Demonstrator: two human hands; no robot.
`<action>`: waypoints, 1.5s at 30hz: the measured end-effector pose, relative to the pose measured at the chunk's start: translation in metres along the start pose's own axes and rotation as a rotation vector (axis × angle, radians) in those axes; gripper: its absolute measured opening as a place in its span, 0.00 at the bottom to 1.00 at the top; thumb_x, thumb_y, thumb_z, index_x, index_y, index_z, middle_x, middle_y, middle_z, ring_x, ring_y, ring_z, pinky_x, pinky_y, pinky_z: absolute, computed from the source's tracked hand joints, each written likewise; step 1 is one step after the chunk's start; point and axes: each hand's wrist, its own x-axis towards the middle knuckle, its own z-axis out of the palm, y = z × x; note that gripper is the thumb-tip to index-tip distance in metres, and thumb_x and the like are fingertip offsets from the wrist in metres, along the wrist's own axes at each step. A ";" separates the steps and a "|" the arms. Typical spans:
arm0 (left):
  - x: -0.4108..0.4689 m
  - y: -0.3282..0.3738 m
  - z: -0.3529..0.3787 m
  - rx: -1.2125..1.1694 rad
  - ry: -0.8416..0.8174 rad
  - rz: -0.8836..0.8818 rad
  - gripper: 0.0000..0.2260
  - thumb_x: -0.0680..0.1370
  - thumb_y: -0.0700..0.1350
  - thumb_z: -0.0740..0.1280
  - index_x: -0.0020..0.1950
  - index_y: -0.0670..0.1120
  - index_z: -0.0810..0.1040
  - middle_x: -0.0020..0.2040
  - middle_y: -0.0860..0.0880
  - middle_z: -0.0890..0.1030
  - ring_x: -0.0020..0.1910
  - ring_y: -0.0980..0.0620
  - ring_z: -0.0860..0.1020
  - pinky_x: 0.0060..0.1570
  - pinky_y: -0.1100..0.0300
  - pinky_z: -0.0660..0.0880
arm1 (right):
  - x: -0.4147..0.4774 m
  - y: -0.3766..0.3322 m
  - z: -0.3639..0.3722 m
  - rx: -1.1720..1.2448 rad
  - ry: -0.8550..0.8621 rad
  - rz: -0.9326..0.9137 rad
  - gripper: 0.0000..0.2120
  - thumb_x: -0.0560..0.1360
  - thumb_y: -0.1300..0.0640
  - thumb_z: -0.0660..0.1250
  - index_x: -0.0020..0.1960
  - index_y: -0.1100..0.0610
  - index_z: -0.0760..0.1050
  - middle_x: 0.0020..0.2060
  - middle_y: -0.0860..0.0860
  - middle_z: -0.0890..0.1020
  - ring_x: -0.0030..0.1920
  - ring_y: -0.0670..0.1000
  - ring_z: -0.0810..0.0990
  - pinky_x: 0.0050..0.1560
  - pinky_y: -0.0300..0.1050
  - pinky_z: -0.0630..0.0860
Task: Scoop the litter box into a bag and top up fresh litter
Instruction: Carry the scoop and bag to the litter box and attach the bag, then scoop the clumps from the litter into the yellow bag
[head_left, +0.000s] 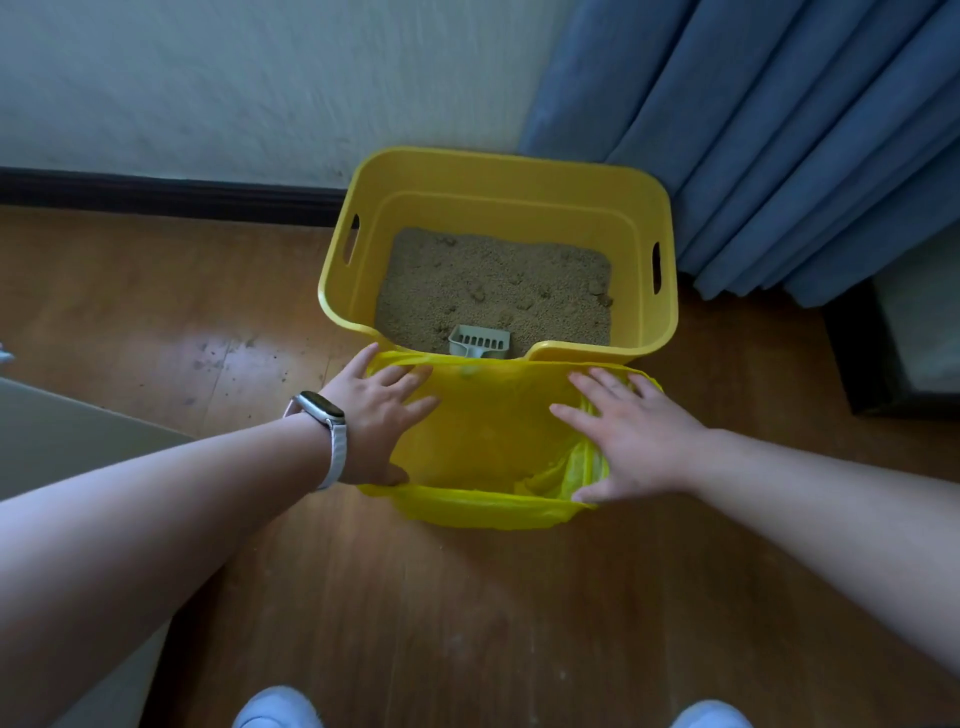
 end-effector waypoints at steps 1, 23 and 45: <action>-0.001 -0.001 0.003 -0.004 0.005 0.007 0.44 0.70 0.72 0.61 0.79 0.55 0.48 0.80 0.45 0.48 0.78 0.44 0.53 0.74 0.37 0.43 | 0.001 -0.003 -0.001 -0.006 0.005 -0.018 0.48 0.67 0.24 0.59 0.79 0.42 0.45 0.79 0.53 0.42 0.78 0.58 0.41 0.76 0.62 0.47; 0.030 -0.083 0.004 -0.302 0.186 -0.305 0.19 0.79 0.63 0.57 0.64 0.55 0.75 0.60 0.51 0.79 0.64 0.47 0.73 0.74 0.40 0.49 | 0.108 -0.025 -0.083 0.510 0.186 0.173 0.16 0.81 0.52 0.55 0.66 0.51 0.73 0.61 0.53 0.79 0.57 0.57 0.77 0.54 0.50 0.76; 0.058 -0.071 0.057 -0.406 0.519 -0.302 0.10 0.77 0.53 0.65 0.48 0.48 0.79 0.43 0.48 0.78 0.45 0.43 0.75 0.58 0.45 0.67 | 0.165 -0.036 -0.081 0.716 0.137 0.239 0.15 0.76 0.65 0.59 0.54 0.49 0.78 0.68 0.54 0.74 0.49 0.56 0.78 0.37 0.39 0.70</action>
